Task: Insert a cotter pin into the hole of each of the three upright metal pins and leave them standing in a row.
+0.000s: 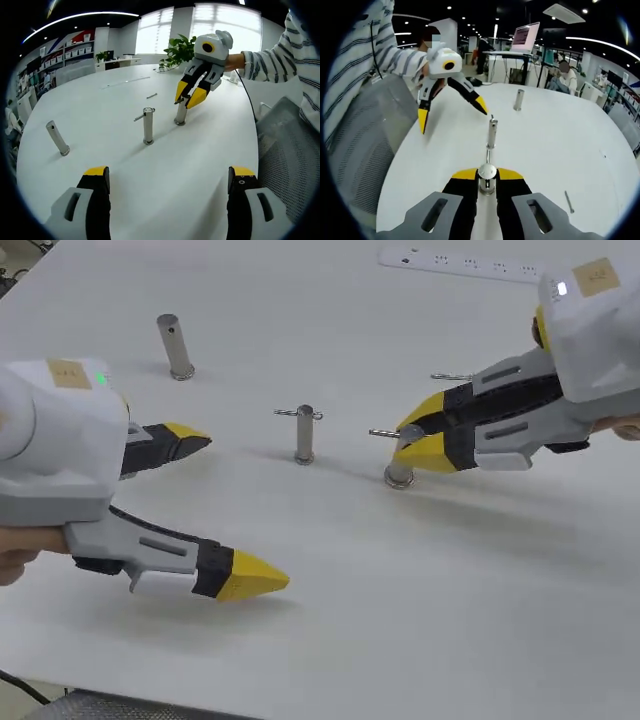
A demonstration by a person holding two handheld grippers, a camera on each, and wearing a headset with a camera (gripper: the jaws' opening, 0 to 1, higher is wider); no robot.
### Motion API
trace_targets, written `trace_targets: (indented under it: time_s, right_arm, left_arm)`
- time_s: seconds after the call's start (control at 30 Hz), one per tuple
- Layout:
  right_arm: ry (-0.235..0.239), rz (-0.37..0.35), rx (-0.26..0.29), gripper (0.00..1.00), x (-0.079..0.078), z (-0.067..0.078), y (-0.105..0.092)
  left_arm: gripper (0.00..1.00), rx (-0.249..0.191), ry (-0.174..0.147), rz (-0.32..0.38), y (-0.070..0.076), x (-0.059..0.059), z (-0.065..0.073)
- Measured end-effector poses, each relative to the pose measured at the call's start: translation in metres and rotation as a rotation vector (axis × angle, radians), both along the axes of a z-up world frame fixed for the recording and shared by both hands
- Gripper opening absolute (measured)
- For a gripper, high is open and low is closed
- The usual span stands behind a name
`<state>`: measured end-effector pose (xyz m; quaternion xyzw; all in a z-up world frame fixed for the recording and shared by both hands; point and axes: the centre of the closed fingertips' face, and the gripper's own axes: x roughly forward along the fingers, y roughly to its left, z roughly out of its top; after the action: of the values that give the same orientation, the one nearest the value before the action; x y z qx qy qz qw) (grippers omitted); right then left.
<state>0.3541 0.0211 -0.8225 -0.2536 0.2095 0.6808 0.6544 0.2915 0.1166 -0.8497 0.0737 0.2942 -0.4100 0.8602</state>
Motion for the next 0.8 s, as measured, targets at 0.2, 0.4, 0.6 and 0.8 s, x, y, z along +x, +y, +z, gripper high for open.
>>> trace_targets:
  time_s: [0.2, 0.4, 0.6, 0.8]
  right_arm:
    - [0.001, 0.030, 0.008, 0.13, 0.001, 0.000, 0.002]
    - [-0.014, 0.047, 0.013, 0.13, 0.004, 0.001, 0.006]
    - [-0.026, 0.049, 0.012, 0.13, 0.008, 0.001, 0.007]
    - [-0.008, 0.037, 0.015, 0.13, 0.013, 0.001, 0.007]
  left_arm:
    - [0.97, -0.015, 0.000, 0.000, -0.002, 0.000, 0.000]
    - [0.95, -0.013, -0.003, -0.007, -0.003, -0.003, 0.000]
    - [0.95, -0.022, -0.011, 0.000, -0.003, -0.001, 0.004]
    - [0.94, -0.024, 0.005, -0.015, -0.004, -0.005, 0.003]
